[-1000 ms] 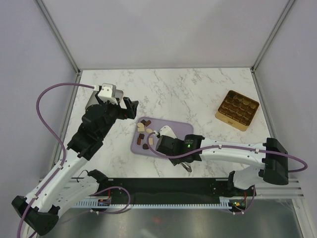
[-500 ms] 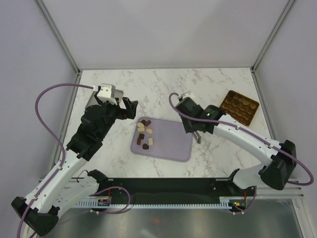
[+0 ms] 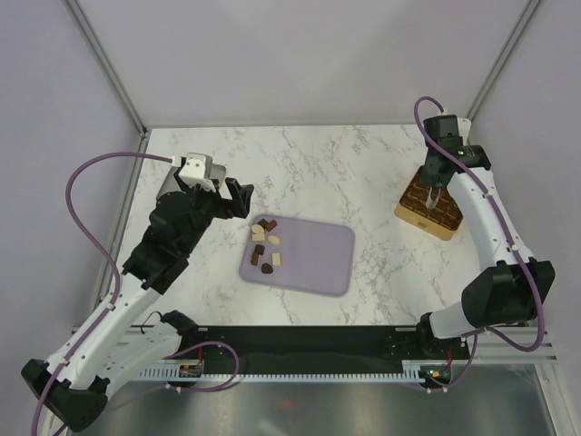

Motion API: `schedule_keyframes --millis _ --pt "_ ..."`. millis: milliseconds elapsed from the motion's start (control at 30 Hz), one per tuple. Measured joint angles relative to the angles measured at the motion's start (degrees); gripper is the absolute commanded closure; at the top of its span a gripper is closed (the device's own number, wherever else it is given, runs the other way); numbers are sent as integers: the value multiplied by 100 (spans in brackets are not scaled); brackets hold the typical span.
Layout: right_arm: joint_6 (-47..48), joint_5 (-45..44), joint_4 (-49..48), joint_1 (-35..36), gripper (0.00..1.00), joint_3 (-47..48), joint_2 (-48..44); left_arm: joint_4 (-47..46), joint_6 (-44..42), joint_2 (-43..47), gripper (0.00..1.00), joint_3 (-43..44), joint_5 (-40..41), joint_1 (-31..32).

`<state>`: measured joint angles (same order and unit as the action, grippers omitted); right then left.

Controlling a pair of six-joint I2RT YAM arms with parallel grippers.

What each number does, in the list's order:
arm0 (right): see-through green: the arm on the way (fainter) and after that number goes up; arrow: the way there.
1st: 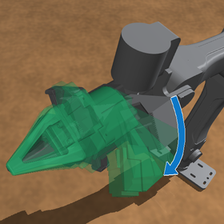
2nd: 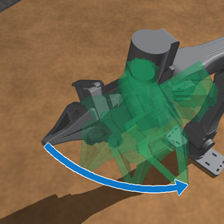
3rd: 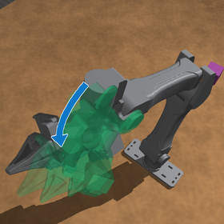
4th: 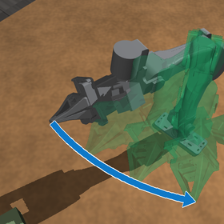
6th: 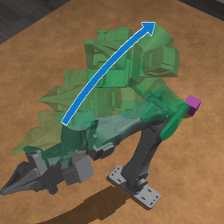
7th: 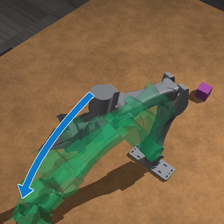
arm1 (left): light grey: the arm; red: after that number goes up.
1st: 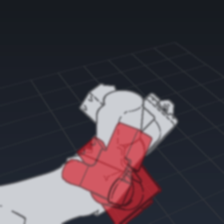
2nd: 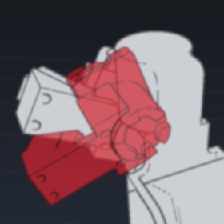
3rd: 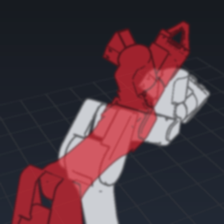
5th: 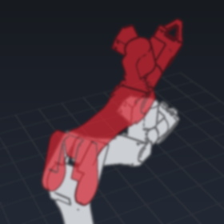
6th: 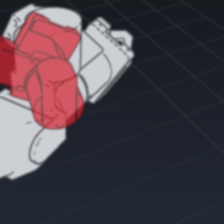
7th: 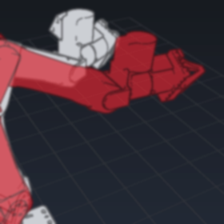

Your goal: Pack the chocolate

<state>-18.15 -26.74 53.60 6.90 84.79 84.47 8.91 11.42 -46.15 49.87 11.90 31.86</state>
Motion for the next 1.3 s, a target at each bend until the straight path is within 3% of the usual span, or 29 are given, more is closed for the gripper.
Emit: schedule_keyframes --millis 400,1300 --pt "129 269 -319 -940 59 -450 332 2 0 7 0 0 0 0" --pt "151 289 -892 -1054 52 -863 739 0 0 7 0 0 2 0"
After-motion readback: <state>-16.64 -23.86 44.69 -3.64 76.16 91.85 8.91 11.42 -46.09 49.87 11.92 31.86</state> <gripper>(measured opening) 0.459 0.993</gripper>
